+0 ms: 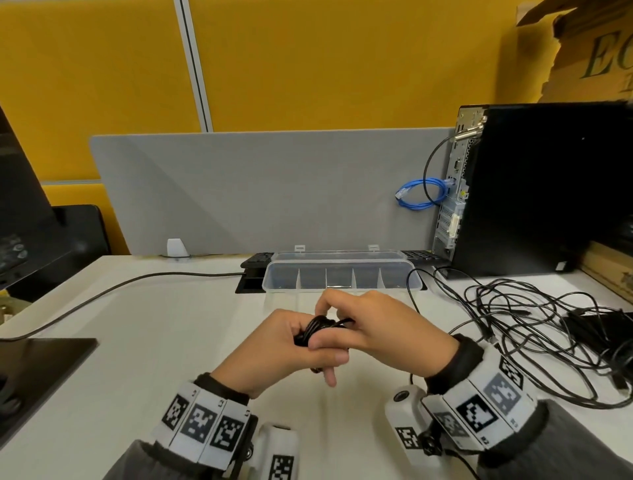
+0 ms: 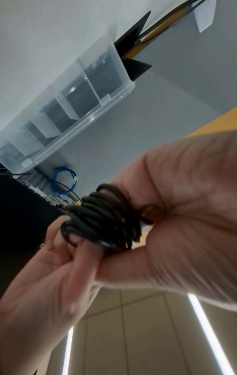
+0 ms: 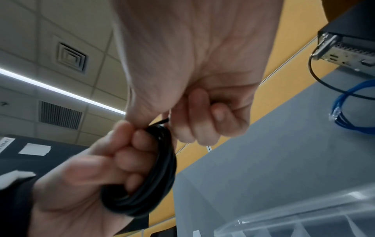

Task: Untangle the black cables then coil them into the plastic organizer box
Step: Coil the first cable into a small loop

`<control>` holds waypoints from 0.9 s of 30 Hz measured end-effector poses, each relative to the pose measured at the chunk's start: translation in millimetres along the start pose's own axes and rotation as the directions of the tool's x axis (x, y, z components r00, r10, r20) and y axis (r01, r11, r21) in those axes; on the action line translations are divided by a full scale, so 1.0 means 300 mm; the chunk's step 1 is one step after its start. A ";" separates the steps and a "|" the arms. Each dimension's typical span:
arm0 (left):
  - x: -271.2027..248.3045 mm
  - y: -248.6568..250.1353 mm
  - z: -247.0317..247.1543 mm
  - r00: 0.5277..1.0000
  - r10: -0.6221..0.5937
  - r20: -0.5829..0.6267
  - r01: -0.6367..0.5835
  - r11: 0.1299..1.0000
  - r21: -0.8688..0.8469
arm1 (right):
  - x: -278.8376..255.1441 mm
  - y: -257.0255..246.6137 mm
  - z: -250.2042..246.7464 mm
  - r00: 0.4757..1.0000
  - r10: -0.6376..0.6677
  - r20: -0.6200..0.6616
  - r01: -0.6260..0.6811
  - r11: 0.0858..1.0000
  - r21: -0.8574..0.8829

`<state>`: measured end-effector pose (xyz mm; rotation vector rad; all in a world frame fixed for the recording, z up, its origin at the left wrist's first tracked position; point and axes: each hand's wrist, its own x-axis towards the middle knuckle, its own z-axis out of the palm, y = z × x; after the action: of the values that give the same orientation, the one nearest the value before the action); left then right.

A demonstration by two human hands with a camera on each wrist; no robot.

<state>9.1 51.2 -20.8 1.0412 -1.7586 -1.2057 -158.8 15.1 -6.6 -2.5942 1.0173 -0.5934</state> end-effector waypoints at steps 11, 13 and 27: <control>0.034 -0.058 -0.015 0.950 0.016 -0.313 -0.047 0.995 -0.091 | 0.022 0.027 0.035 0.983 0.153 -0.097 -0.083 0.856 0.510; 0.043 -0.058 -0.008 0.954 -0.005 -0.301 -0.116 0.916 -0.384 | 0.026 0.021 0.035 0.964 0.242 -0.108 -0.113 0.745 0.658; 0.054 -0.033 0.036 0.959 -0.018 -0.284 -0.165 0.777 -0.607 | 0.027 0.117 -0.004 0.890 0.014 -0.455 -0.004 1.000 0.022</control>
<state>-4.8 37.8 -31.1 0.6797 -1.0411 -1.3831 -174.2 -15.7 -17.7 -2.4819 1.1433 -1.2467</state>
